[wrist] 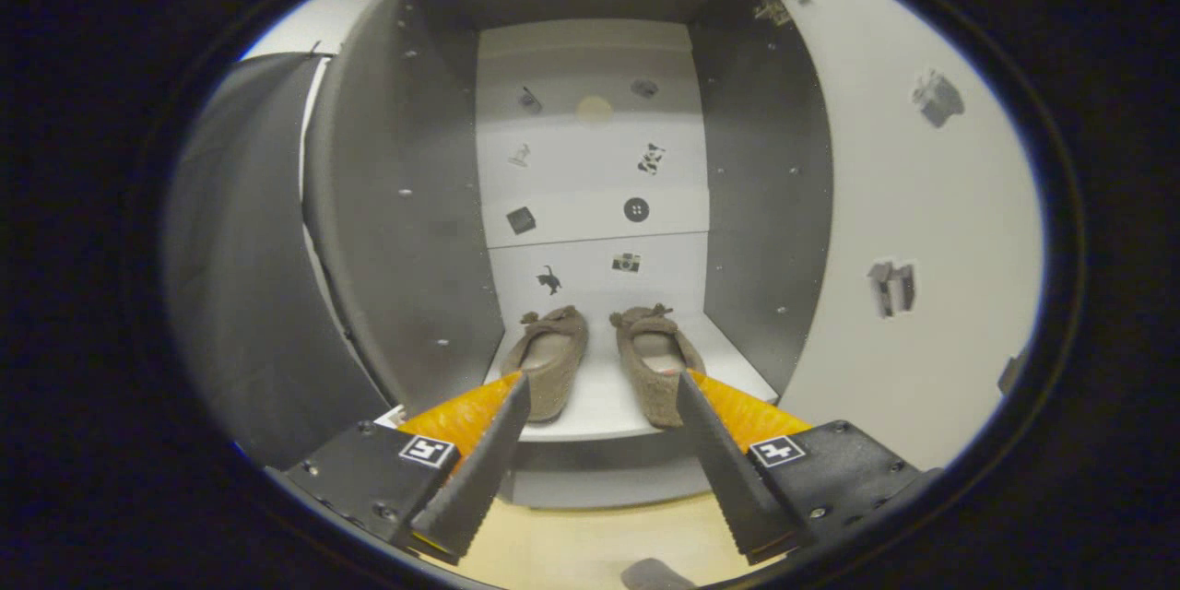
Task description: Open the shoe cabinet door, grab the shoes and put them into the shoe cabinet, then close the shoe cabinet door.
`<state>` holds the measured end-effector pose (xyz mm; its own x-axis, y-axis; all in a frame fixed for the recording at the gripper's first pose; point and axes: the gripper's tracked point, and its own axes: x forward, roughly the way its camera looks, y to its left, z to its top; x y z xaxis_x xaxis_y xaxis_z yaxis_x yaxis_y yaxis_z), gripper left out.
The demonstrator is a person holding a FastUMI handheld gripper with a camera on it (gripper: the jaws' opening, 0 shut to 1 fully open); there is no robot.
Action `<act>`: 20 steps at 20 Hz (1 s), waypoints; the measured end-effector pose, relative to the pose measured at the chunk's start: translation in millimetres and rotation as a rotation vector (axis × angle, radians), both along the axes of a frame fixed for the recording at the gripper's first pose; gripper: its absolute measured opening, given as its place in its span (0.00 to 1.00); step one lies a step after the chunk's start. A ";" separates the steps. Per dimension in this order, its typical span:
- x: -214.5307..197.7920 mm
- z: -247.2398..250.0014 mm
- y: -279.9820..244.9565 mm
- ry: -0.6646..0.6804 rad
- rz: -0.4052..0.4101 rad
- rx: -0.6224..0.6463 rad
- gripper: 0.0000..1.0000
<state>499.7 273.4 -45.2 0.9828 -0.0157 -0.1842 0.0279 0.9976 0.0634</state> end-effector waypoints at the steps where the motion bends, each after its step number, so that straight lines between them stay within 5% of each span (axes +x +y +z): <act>1: -17.9 1.4 2.1 -0.007 0.003 0.000 1.00; 12: -213.9 32.6 -37.1 -0.091 0.025 -0.015 1.00; 20: -317.7 40.1 -153.4 -0.123 -0.132 -0.020 1.00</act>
